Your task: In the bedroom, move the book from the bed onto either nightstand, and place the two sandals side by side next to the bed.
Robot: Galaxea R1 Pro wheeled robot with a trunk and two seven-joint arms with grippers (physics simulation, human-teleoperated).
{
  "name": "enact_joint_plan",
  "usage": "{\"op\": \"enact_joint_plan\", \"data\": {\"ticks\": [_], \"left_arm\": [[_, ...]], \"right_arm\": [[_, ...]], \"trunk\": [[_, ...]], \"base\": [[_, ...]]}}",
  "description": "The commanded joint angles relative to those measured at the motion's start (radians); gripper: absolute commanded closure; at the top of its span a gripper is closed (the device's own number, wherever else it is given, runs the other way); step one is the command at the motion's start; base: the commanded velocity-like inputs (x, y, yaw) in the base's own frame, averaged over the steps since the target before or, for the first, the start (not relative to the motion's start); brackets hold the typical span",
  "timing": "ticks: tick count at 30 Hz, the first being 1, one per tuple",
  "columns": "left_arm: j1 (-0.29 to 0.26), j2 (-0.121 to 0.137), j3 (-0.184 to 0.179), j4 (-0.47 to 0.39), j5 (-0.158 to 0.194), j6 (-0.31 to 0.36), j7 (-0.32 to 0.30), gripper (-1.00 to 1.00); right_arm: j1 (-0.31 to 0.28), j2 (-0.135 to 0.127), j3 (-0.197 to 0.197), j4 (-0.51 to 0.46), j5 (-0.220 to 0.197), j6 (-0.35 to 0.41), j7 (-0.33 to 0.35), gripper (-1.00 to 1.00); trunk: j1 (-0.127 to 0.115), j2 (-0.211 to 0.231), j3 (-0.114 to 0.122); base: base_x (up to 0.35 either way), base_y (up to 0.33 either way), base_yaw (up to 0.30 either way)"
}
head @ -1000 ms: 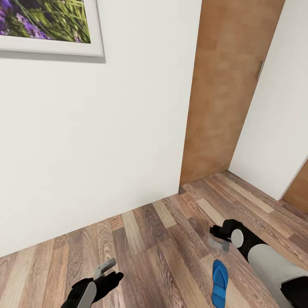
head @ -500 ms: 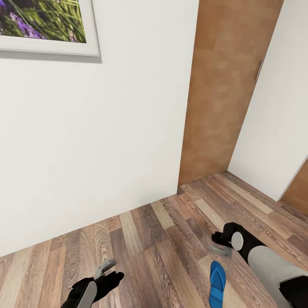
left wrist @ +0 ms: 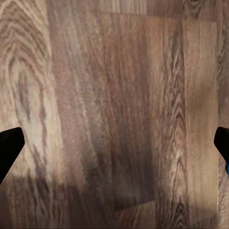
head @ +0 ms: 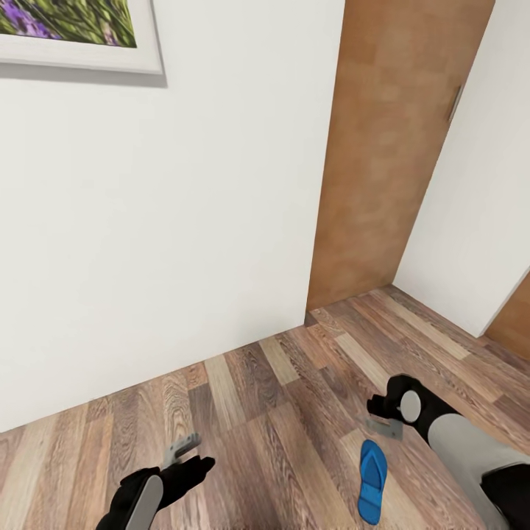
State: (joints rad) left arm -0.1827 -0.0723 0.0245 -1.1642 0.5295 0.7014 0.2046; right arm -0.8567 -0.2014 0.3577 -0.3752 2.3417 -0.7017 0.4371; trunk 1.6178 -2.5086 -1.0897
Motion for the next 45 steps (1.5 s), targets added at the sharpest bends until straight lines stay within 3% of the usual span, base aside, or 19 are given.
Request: {"op": "enact_joint_plan", "data": {"ticks": [1, 12, 18, 34, 42, 45], "left_arm": [[0.0, -0.001, 0.003, -0.004, 0.012, 0.005, 0.013, -1.0], [0.003, 0.005, 0.027, -0.012, 0.017, 0.004, 0.029, -1.0], [0.003, 0.004, 0.032, -0.011, 0.018, 0.004, 0.029, -1.0], [0.003, 0.005, 0.033, -0.008, 0.018, 0.002, 0.029, -1.0], [0.003, 0.005, 0.031, -0.008, 0.017, 0.002, 0.029, -1.0], [0.003, 0.005, 0.031, -0.008, 0.018, 0.001, 0.028, -1.0]], "right_arm": [[-0.008, -0.002, 0.003, 0.001, -0.001, -0.005, 0.002, -1.0], [-0.055, 0.001, 0.0, 0.083, -0.001, -0.039, 0.002, -1.0], [-0.058, 0.003, 0.0, 0.089, 0.0, -0.08, -0.001, -1.0], [-0.058, 0.005, -0.003, 0.079, -0.008, -0.088, -0.015, -1.0], [-0.059, -0.004, -0.002, 0.078, -0.003, -0.082, -0.152, -1.0], [-0.059, -0.005, -0.002, 0.078, -0.002, -0.082, -0.178, -1.0]], "trunk": [[0.0, -0.001, -0.005], [0.005, -0.003, -0.048], [0.008, -0.005, -0.071], [0.015, -0.008, -0.133], [0.019, -0.01, -0.164], [0.019, -0.01, -0.164]], "base": [[0.0, -0.001, 0.0], [0.0, 0.0, 0.0], [0.0, 0.0, 0.0], [0.0, 0.0, 0.0], [0.0, 0.0, 0.0], [0.0, 0.0, 0.0]]}}
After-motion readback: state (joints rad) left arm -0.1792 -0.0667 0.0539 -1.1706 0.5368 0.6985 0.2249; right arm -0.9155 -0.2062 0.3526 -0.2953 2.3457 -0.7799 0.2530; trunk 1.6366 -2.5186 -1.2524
